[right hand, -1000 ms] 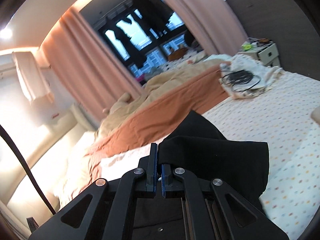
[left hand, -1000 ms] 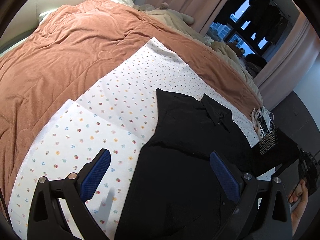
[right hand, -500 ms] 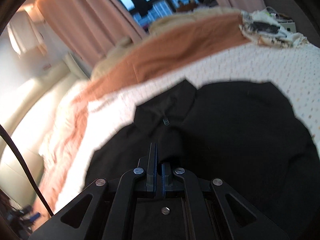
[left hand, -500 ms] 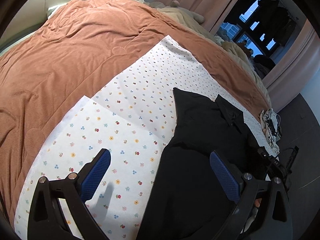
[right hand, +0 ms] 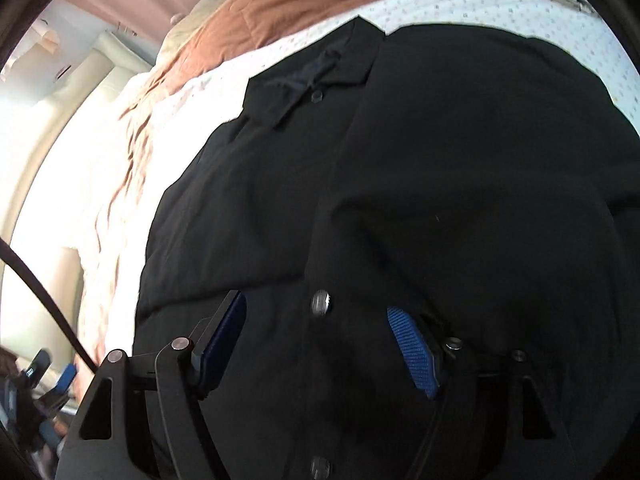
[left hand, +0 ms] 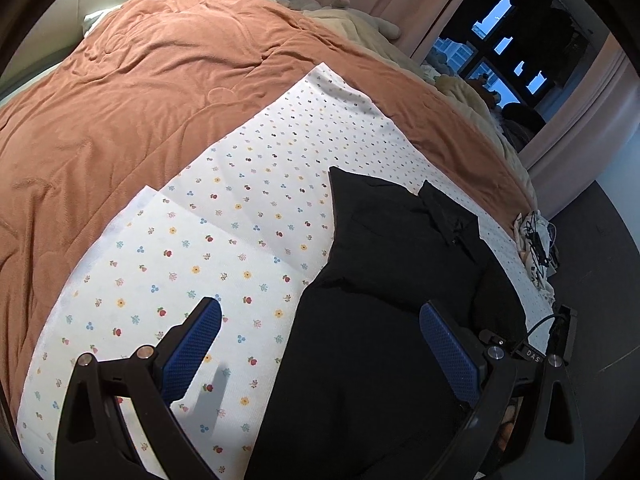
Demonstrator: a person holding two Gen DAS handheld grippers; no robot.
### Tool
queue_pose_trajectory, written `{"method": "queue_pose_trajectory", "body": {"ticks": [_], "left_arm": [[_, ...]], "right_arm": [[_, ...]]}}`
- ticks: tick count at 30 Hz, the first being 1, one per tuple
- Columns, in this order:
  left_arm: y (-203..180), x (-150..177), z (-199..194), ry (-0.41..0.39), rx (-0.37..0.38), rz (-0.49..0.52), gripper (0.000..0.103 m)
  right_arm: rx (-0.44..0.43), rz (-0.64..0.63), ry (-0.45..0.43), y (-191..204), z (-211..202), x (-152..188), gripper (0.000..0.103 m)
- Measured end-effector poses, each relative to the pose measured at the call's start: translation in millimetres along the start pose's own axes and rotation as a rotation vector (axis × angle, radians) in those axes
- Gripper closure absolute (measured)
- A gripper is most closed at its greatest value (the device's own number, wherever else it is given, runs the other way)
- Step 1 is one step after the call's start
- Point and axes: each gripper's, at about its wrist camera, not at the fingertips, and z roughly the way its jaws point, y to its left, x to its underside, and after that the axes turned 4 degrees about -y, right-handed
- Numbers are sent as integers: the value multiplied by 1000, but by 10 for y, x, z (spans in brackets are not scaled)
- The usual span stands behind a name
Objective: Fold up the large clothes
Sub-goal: 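Lift the print sleeve with the right tool, fold it across the shirt, release, then pinch the folded shirt edge with the right tool, adjust it, then open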
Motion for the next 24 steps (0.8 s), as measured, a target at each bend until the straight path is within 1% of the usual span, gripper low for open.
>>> {"method": "queue_pose_trajectory", "body": {"ticks": [2,6,11,13,14,16,17,18,20,22,24], "left_arm": [[-14,6,-22,-3,1,1,2],[-52,14,-43,-7,6,5,2],[-136,41,-63,-10,17,15,2],[-165,55,-76,-11,20,20,2],[-180,62,-81,-12,20,24,2],[-197,72,-84,-12,17,33,2],[-201,76,-82,-10,16,38,2],[-201,83,-82,-9,15,40,2],[-188,83,-74,-6,12,38,2],[-158,78,-64,-5,10,29,2],[-131,71,-53,-3,9,22,2]], "right_arm": [[4,-4,17,-41,-129,-17,31],[-30,-6,30,-181,-551,58,31],[-15,44,-29,-441,-1018,44,31],[8,96,-56,-643,-1157,28,31],[38,136,-78,-796,-1233,27,31],[91,199,-85,-1021,-1297,68,31],[96,221,-76,-1071,-1287,87,31],[86,261,-55,-1193,-1278,110,31],[68,304,-34,-1302,-1247,123,31],[51,315,-28,-1354,-1210,120,31],[69,287,-29,-1420,-1194,103,31]]}}
